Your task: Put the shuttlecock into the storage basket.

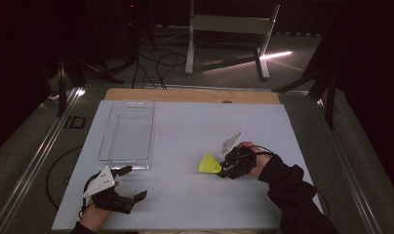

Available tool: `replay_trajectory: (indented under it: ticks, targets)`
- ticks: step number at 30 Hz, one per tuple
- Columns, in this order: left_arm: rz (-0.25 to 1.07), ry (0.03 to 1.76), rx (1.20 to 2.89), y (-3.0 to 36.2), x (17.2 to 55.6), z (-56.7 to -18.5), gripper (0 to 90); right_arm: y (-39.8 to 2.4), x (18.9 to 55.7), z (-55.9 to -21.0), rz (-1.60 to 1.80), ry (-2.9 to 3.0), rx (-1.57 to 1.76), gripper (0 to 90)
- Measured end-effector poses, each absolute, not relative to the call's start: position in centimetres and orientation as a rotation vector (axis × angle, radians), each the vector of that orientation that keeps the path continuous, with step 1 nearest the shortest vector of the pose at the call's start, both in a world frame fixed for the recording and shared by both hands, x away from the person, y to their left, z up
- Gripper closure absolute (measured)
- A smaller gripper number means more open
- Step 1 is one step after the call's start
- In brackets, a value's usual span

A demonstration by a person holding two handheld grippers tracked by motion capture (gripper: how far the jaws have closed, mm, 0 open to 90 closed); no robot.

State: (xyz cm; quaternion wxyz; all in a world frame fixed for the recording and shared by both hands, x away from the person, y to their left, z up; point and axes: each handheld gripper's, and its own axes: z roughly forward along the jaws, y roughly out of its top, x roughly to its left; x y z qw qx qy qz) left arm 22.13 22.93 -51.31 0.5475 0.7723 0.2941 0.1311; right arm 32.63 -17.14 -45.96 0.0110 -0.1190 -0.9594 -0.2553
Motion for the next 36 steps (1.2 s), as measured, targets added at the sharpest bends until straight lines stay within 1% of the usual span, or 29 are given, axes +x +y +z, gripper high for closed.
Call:
replay_trajectory:
  ticks: [6,12,16,23,30,36]
  targets:
    - [0.269,0.680,1.834,22.4,22.1,-51.2,0.2,-17.2,32.5,-45.2,-0.847,-2.979,-0.324,65.3]
    - [0.281,0.629,1.839,21.7,22.1,-50.3,0.2,-17.4,32.3,-44.3,-0.924,-2.953,-0.314,65.3]
    - [0.270,0.582,1.860,21.1,22.2,-49.0,0.2,-17.3,32.2,-44.0,-0.964,-2.947,-0.312,65.3]
    - [0.242,0.478,1.948,20.1,23.0,-46.3,0.2,-17.3,32.2,-43.5,-0.974,-2.937,-0.301,65.3]
    - [0.167,0.380,2.000,18.6,23.9,-44.2,0.2,-17.4,32.2,-43.6,-0.988,-2.915,-0.293,65.3]
    - [0.148,0.283,2.070,17.0,24.5,-42.5,0.2,-17.2,32.1,-43.8,-0.971,-2.902,-0.288,65.2]
